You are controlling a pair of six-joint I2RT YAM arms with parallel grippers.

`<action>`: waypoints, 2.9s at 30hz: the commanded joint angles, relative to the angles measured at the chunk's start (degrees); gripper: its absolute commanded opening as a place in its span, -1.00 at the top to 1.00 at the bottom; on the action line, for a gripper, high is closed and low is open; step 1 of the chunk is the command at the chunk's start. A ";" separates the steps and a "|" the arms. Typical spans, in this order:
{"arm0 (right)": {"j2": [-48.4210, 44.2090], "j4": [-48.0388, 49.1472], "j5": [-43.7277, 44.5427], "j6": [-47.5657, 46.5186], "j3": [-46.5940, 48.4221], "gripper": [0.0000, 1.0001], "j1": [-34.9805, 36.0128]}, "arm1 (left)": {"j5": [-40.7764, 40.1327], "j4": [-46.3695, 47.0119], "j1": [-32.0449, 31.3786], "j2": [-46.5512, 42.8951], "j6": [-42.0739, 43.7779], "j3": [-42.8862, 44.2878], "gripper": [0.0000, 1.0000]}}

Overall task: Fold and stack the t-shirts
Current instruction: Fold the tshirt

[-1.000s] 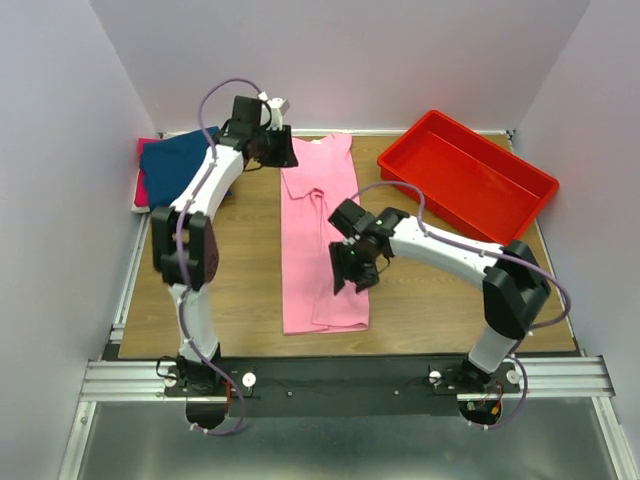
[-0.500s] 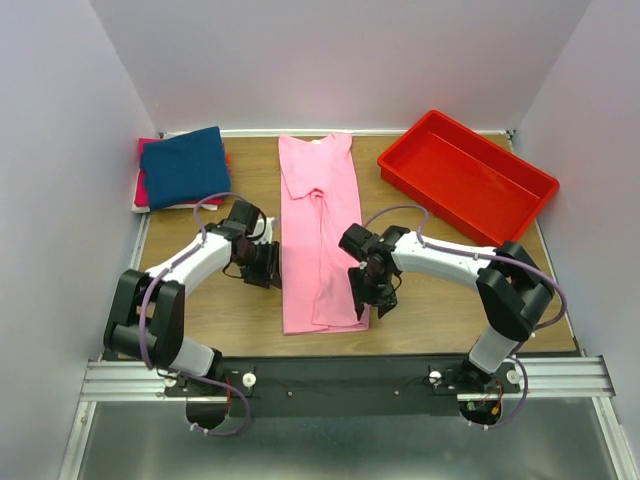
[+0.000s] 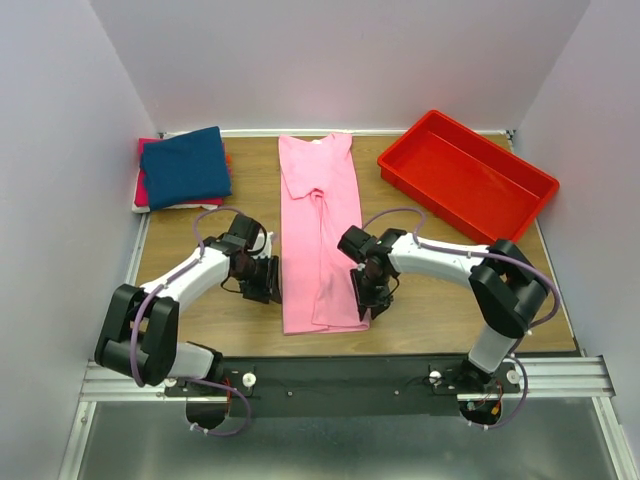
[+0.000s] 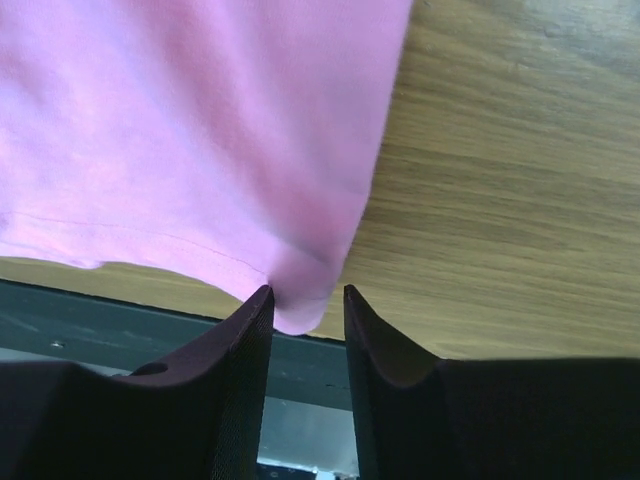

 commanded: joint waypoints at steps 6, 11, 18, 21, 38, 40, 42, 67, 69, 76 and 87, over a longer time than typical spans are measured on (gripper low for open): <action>-1.92 0.34 -0.49 2.03 -4.18 0.42 0.27 | 4.23 0.73 -2.86 -3.86 -3.89 -5.63 0.04; -2.10 0.34 -0.49 1.85 -4.97 0.55 0.27 | 8.62 3.98 -3.91 -4.73 -6.26 -7.65 0.03; -2.19 0.43 -0.22 0.71 -4.71 0.56 0.27 | 5.91 3.82 -5.15 -5.44 -8.63 -8.80 -0.01; -2.98 0.43 -0.75 0.53 -3.83 0.42 0.27 | 5.64 4.69 -5.32 -5.97 -9.60 -9.67 -0.08; -2.63 2.54 -4.09 -0.61 -2.16 0.14 0.27 | 9.77 10.58 -8.13 -2.90 -11.01 -15.13 -0.07; -2.89 2.45 -4.18 -0.52 -1.81 0.14 0.36 | 9.33 10.49 -8.57 -2.72 -11.18 -15.39 -0.04; -3.94 2.37 -4.44 -0.35 -1.02 0.13 0.27 | 8.72 10.23 -9.19 -2.63 -11.71 -15.21 -0.03; 0.71 1.49 -3.92 -0.43 -3.13 0.27 0.27 | 7.13 9.79 -11.12 -0.78 -11.63 -14.07 0.01; 1.32 1.49 -3.65 -0.52 -2.95 0.33 0.27 | 7.05 9.79 -11.12 -0.70 -11.63 -14.16 0.02; 2.91 1.58 -2.43 -1.31 -3.22 0.49 0.27 | 7.05 10.06 -11.12 -0.26 -11.54 -14.33 0.01; -2.53 0.70 -0.84 1.85 -6.20 0.99 0.18 | 6.43 9.53 -11.12 -0.61 -11.98 -14.51 0.11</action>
